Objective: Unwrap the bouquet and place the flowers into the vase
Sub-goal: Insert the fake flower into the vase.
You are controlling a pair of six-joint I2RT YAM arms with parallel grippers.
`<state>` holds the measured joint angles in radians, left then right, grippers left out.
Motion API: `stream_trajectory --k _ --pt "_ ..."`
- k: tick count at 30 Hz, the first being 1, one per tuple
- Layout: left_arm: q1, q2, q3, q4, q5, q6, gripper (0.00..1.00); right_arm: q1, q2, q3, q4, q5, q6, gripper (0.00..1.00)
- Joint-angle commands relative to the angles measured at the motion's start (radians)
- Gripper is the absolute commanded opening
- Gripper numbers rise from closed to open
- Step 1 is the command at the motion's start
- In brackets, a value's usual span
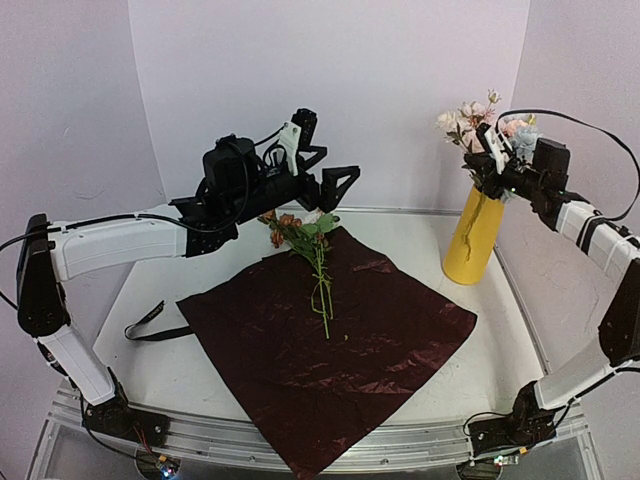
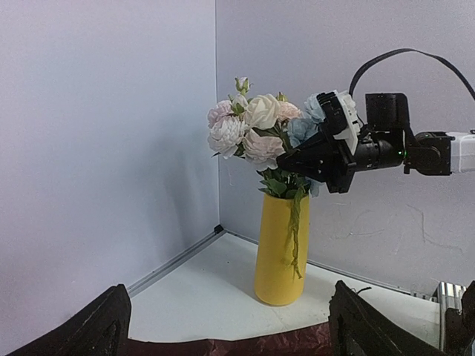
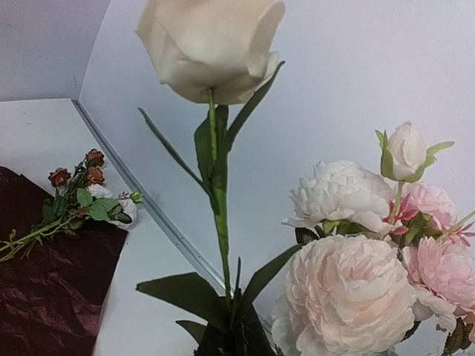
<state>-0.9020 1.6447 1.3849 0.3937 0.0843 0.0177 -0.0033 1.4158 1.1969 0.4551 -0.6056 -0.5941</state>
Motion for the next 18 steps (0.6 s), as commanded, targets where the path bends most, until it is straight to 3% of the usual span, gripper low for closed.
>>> stream_trajectory --k 1,15,18 --pt "0.004 -0.052 -0.002 0.031 0.011 -0.03 0.94 -0.036 0.04 0.003 0.117 -0.056 0.017 0.0" --pt "0.005 -0.036 -0.026 0.031 0.008 -0.065 0.94 -0.085 0.037 -0.107 0.219 -0.068 0.043 0.0" --pt "0.005 -0.033 -0.029 0.031 0.01 -0.072 0.94 -0.086 0.005 -0.129 0.221 -0.067 0.054 0.04"
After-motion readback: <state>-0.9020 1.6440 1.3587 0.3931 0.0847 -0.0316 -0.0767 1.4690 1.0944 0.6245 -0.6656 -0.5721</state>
